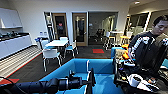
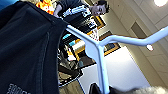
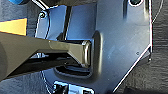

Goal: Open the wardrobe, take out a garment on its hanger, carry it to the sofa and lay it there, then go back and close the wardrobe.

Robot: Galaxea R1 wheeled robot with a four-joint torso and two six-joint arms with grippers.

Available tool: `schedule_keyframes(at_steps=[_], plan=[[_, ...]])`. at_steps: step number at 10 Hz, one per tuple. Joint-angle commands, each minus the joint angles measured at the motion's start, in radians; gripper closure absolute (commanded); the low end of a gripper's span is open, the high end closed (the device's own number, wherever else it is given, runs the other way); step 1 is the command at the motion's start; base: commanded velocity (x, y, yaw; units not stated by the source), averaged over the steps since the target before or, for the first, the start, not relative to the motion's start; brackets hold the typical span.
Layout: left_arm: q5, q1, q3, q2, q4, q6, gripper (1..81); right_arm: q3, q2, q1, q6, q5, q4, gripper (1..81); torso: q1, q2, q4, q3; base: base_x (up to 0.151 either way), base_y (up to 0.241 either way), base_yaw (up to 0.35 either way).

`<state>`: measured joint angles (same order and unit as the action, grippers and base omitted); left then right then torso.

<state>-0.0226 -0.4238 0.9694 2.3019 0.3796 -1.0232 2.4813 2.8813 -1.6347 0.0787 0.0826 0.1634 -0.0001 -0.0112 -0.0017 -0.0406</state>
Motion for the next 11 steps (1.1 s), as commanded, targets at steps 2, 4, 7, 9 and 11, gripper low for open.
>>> schedule_keyframes(at_steps=[2, 4, 7, 9, 11], plan=[[0.047, 0.142, -0.032, -0.008, 0.025, 0.009, 81.1, -0.013, -0.009, 0.025, -0.002, -0.044, 0.028, 1.0, 0.000, 0.000, 0.000, 0.000, 0.000, 0.000, 0.000], [0.049, 0.139, -0.028, -0.005, 0.027, 0.009, 81.1, -0.021, -0.009, 0.023, -0.002, -0.044, 0.045, 1.0, 0.000, 0.000, 0.000, 0.000, 0.000, 0.000, 0.000], [0.049, 0.139, -0.024, -0.001, 0.027, 0.009, 81.1, -0.021, -0.009, 0.020, -0.002, -0.044, 0.048, 1.0, 0.000, 0.000, 0.000, 0.000, 0.047, 0.000, 0.000], [0.050, 0.139, -0.024, 0.001, 0.027, 0.009, 81.1, -0.022, -0.009, 0.018, -0.002, -0.044, 0.050, 1.0, 0.000, -0.002, 0.000, 0.000, 0.084, 0.000, 0.000], [0.053, 0.139, -0.024, 0.001, 0.025, 0.009, 81.1, -0.022, -0.009, 0.017, -0.002, -0.043, 0.051, 1.0, 0.000, -0.001, 0.000, 0.000, 0.088, 0.000, 0.000]])
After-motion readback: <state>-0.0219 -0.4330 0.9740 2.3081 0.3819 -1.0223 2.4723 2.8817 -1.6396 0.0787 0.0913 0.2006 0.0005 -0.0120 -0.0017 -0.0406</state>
